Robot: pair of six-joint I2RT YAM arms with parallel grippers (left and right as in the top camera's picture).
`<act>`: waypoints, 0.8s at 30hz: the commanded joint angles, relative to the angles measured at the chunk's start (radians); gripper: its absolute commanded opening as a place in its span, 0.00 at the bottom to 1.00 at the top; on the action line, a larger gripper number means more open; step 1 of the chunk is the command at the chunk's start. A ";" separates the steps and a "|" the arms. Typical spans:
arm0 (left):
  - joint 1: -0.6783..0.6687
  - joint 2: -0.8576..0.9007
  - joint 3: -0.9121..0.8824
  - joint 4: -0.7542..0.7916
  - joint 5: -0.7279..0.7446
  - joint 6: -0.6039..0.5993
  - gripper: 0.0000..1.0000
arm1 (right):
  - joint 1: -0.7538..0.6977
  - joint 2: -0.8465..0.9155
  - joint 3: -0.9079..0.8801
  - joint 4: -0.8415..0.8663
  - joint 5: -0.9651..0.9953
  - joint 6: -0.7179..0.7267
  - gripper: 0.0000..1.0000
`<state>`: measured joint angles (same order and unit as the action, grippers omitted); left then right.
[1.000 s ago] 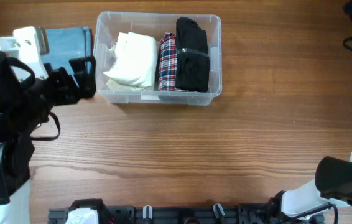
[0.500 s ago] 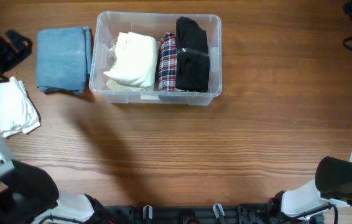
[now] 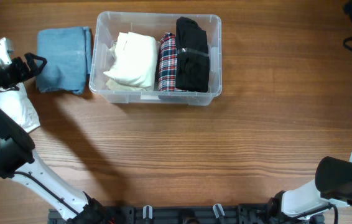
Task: Pack container
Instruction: 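Reach the left gripper to the blue denim cloth and grasp it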
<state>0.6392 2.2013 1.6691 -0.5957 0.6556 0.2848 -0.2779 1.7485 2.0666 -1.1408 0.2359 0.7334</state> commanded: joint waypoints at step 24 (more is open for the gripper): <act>-0.106 0.093 0.048 0.065 0.110 -0.361 0.04 | 0.003 -0.002 -0.001 0.003 0.002 0.010 1.00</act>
<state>0.5415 2.3329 1.6882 -0.4568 0.7109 0.0605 -0.2779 1.7485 2.0666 -1.1408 0.2359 0.7334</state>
